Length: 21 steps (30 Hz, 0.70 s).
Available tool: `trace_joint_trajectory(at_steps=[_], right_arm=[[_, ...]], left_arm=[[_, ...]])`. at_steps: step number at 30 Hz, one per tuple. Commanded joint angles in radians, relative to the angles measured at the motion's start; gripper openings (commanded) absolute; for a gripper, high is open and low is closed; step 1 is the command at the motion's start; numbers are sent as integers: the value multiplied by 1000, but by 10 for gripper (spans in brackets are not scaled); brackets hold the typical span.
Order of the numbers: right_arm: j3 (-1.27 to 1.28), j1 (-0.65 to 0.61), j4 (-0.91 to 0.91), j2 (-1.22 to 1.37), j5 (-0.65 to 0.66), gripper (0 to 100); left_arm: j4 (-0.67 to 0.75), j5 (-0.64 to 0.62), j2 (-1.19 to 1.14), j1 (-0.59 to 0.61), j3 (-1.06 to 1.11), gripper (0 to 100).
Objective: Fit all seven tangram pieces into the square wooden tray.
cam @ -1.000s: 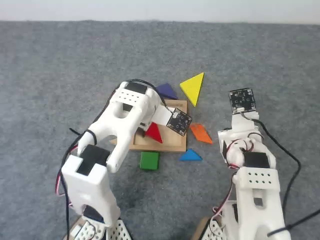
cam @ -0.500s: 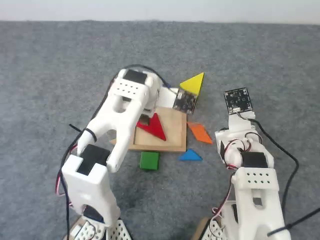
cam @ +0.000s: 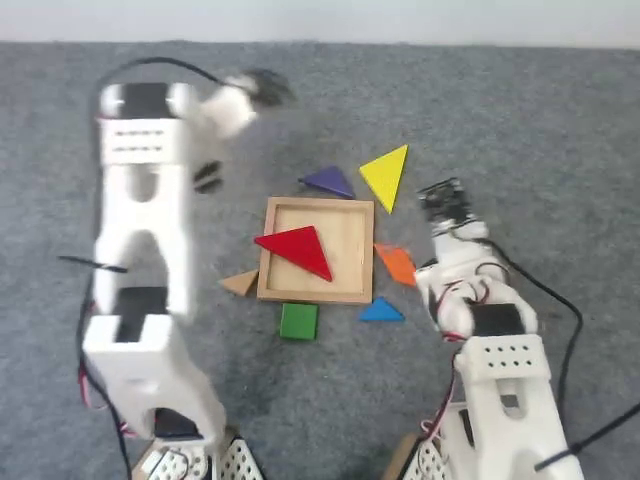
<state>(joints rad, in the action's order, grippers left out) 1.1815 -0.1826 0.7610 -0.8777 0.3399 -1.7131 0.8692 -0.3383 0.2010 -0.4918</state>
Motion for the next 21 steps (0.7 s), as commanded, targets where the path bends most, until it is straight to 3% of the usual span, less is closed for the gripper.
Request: trace_joint_trajectory(at_steps=[1,5,11,13,21], right_arm=[[-161,-94,119,38,46,6],[-339,-196,226,188,51,6],[-594,-375,302,490,127,6],[-695,-426,329,581,140,9],[-1060,-522,409,923,276,247]], left_arm=[[37,-169,95,147,79,58],[239,-262,284,201,464,55],[723,-482,770,199,1170,59],[845,-480,881,196,1349,73],[1028,-542,962,235,1624,104]])
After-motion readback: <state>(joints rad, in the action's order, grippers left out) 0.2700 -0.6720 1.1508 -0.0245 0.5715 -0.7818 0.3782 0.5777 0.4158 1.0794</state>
